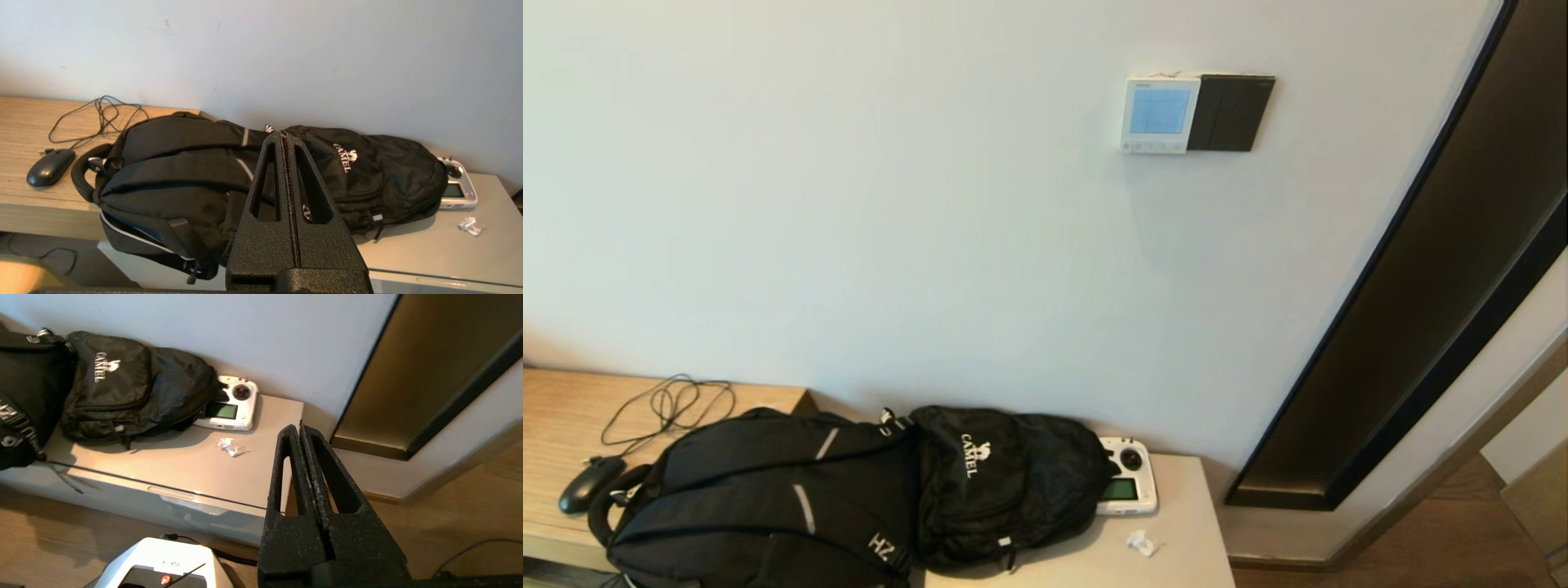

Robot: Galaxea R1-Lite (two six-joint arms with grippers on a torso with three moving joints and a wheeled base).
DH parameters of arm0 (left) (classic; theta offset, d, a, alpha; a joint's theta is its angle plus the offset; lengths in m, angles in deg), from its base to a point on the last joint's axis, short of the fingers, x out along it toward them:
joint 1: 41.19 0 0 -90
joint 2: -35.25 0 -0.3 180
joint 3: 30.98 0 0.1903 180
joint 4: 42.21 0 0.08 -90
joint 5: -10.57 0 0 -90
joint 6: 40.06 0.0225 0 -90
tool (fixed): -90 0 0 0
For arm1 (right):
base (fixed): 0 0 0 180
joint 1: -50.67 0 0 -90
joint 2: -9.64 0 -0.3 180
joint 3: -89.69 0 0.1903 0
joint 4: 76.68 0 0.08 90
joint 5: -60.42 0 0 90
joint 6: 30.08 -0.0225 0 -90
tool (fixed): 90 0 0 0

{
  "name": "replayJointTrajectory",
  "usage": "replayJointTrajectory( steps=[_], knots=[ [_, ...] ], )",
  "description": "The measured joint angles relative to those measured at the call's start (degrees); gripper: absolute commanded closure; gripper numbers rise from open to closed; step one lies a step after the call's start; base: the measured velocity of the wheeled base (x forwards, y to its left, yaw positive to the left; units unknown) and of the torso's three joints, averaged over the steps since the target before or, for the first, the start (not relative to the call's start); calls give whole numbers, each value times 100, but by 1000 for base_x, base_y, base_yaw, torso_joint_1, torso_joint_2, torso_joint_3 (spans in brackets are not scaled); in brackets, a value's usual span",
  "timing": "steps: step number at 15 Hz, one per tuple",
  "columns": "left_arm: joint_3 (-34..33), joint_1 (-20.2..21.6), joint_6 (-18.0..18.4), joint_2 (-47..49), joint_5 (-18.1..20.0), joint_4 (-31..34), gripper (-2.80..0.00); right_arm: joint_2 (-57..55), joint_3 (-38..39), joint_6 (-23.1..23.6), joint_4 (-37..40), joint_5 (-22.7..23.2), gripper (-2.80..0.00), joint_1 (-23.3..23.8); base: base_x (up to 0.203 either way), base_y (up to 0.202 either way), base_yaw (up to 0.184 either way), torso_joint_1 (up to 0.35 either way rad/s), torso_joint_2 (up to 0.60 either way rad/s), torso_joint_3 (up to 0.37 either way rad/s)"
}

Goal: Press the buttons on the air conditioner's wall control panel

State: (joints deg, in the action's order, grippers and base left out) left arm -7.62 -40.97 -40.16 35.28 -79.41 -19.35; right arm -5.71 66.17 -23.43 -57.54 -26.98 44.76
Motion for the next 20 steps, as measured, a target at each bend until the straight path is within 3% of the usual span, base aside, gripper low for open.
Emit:
replayJointTrajectory(
  steps=[8,20],
  knots=[
    [0,2,2,0,0,0,0,543,5,-26,96,6,0,514,0,0,0,0,0,0],
    [0,2,2,0,-1,0,0,1510,0,15,443,-17,0,545,0,0,0,0,0,0]
  ],
)
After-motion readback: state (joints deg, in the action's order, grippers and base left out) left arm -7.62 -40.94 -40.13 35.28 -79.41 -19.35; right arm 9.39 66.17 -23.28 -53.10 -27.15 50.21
